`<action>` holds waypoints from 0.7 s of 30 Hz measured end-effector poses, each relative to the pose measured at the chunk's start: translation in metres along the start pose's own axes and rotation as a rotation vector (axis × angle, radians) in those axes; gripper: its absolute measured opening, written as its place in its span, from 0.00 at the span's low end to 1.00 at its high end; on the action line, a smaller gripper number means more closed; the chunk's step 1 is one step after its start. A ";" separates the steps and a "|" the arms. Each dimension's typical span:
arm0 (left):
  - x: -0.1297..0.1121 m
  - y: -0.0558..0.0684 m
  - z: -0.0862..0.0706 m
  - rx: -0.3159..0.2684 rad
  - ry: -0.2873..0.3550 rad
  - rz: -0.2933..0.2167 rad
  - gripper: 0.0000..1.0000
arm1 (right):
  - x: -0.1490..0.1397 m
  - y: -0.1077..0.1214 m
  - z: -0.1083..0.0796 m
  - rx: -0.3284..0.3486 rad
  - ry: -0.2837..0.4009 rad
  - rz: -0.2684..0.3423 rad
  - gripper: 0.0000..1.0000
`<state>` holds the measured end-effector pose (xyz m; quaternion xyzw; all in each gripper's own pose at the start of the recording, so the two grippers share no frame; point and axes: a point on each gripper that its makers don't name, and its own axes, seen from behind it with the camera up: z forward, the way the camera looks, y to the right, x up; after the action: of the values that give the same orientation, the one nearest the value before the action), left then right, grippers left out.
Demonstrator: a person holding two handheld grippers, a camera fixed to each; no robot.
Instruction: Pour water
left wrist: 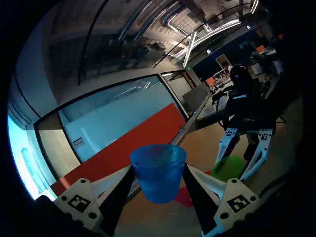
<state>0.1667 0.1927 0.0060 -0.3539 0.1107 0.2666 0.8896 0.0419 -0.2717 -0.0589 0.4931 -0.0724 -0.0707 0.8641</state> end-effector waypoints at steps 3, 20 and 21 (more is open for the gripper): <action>0.000 0.001 -0.001 -0.003 0.001 0.007 0.83 | 0.000 -0.001 0.001 0.007 -0.001 -0.001 0.90; -0.002 0.009 -0.003 -0.022 0.012 0.063 0.83 | 0.004 -0.008 0.013 0.055 0.003 -0.001 0.91; -0.002 0.009 -0.003 -0.023 0.013 0.066 0.83 | 0.004 -0.008 0.014 0.058 0.003 -0.002 0.90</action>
<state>0.1603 0.1952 -0.0005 -0.3618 0.1250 0.2947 0.8756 0.0428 -0.2881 -0.0590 0.5181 -0.0727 -0.0686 0.8494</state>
